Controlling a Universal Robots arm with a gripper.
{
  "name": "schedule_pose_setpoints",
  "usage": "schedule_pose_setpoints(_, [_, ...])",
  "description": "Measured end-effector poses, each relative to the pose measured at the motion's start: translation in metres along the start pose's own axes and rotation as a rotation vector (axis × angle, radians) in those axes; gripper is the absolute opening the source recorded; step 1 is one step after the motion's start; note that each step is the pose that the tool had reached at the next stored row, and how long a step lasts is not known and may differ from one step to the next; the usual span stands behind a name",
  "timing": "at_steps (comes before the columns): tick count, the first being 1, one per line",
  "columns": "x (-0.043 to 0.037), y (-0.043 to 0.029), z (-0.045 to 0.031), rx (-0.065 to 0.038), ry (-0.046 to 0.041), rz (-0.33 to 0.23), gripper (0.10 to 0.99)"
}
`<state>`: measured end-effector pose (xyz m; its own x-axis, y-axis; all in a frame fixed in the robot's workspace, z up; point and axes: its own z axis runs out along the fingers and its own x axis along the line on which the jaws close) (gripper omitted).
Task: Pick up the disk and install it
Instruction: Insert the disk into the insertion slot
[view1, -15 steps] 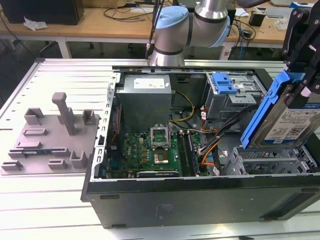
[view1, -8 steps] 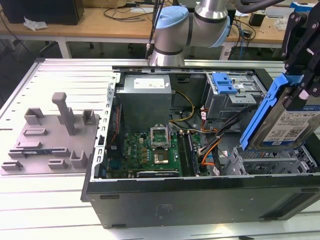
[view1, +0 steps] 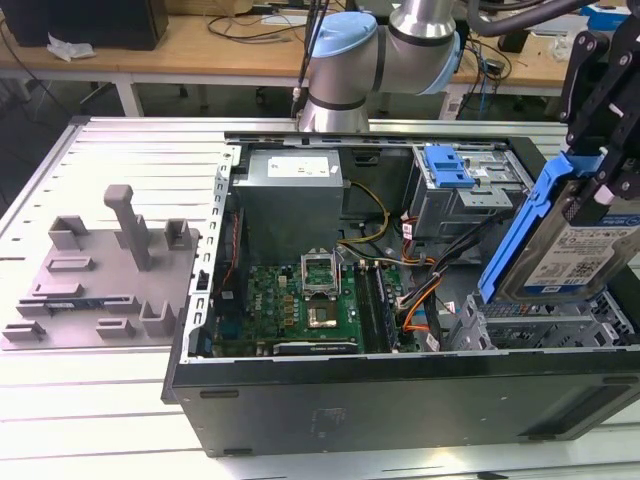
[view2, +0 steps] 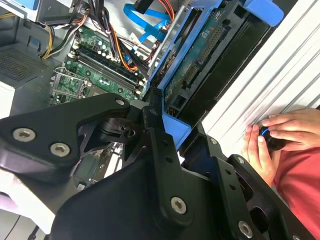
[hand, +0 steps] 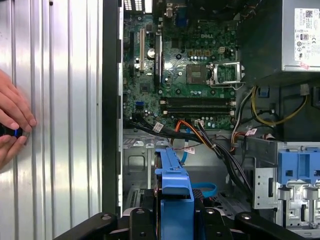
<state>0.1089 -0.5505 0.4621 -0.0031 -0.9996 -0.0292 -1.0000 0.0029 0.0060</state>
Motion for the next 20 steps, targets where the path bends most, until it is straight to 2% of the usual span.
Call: schedule_pose_setpoints(20, [0.0006, -0.0017, 0.0095, 0.000, 0.0001, -0.004, 0.369])
